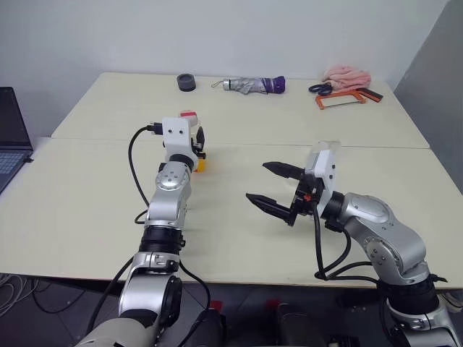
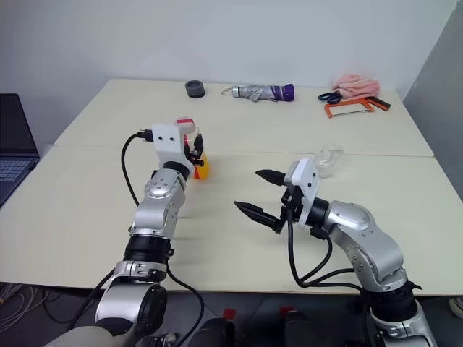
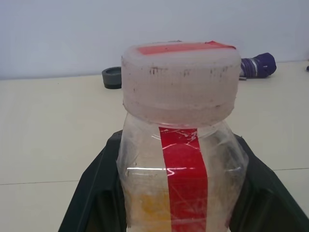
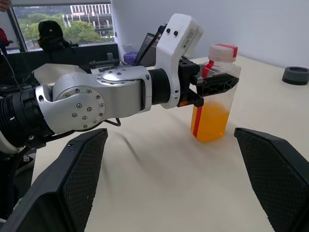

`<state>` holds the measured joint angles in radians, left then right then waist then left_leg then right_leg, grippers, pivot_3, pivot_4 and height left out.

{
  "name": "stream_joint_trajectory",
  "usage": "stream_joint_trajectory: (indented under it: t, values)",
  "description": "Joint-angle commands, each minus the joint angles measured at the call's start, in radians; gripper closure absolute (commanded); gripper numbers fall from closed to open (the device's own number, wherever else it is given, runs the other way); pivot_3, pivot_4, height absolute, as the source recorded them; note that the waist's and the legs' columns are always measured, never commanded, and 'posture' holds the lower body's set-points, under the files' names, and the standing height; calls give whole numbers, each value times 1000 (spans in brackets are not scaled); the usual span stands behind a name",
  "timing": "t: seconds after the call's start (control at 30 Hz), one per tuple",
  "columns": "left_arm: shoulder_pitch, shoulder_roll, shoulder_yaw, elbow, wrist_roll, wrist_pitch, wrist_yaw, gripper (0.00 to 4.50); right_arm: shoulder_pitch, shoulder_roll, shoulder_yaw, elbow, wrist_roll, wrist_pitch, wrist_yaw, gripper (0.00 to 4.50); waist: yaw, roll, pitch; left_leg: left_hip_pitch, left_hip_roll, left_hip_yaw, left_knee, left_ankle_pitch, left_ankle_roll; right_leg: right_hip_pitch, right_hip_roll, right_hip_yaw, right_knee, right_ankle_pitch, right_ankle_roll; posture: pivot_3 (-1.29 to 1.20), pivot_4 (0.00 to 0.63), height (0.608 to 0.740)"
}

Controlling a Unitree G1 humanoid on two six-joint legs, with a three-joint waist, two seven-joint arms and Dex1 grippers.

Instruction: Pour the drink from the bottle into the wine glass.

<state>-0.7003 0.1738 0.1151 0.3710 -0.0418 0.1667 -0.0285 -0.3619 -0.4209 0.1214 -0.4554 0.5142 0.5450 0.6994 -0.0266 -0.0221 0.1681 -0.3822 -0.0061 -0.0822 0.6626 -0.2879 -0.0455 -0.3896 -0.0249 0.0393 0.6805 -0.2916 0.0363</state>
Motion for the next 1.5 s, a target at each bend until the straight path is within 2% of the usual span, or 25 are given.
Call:
stream_joint_trajectory:
  t: [0.03, 0.13, 0.23, 0.37, 0.43, 0.57, 0.87, 1.1, 1.43, 1.5]
  values:
    - [-15, 17, 3, -42, -12, -39, -32, 2526, -8, 6, -9, -16, 5, -24, 5, 0, 0, 0, 0, 0, 0, 0, 0, 0, 0, 0, 0, 0, 0, 0, 0, 0, 150, 740]
    - [2, 33, -1, -81, -64, -55, -141, 2536, -2, -3, -28, -31, 9, -22, -2, 0, 0, 0, 0, 0, 0, 0, 0, 0, 0, 0, 0, 0, 0, 0, 0, 0, 150, 740]
    - [34, 62, -22, -154, -201, 7, -387, 2551, 17, -21, -63, -61, 15, -18, -15, 0, -1, 0, 0, 0, 0, 0, 0, 1, -2, 0, 0, 0, 0, 0, 0, 0, 150, 740]
    - [87, 157, -90, -261, -327, 54, -725, 2555, 40, -58, -108, -136, 42, 14, -33, 0, -2, 1, 0, -1, 0, 0, 0, 2, -4, 0, -1, 0, 0, 0, 0, 0, 150, 740]
    - [89, 196, -111, -278, -361, 68, -838, 2560, 35, -70, -119, -166, 60, 37, -47, 0, -3, 1, 0, 0, 0, 0, 0, 2, -3, 0, -1, 0, 0, 0, 0, 0, 150, 740]
    - [59, 251, -179, -242, -341, 38, -1007, 2569, -27, -51, -109, -188, 95, 120, -115, 0, -5, 1, 0, 0, 0, 1, 0, 0, 0, 0, 2, 0, 0, 0, 0, 0, 150, 740]
    - [-4, 194, -222, -144, -315, -34, -1088, 2571, -141, 20, -26, -119, 14, 198, -246, 0, -5, 1, 0, 0, 0, 0, 0, 0, 1, 0, 2, 0, 0, 0, 0, 0, 150, 740]
    - [-11, 182, -216, -126, -324, -42, -1121, 2576, -178, 78, -3, -80, -4, 199, -274, 0, -6, 1, 1, 0, 0, 0, 0, 0, 1, -1, 1, 1, 0, 0, 0, 0, 150, 740]
    - [-7, 194, -203, -133, -334, -27, -1153, 2577, -195, 105, 7, -22, -44, 183, -273, 0, -6, 1, 1, 0, 0, 0, 0, 0, 1, -1, 1, 1, 0, 0, 0, 0, 150, 740]
    - [-5, 197, -203, -135, -335, -24, -1157, 2577, -196, 114, 3, -17, -45, 174, -271, 402, -6, 1, 1, 0, 0, 0, 0, 0, 1, -1, 1, 0, 0, 0, 0, 0, 150, 740]
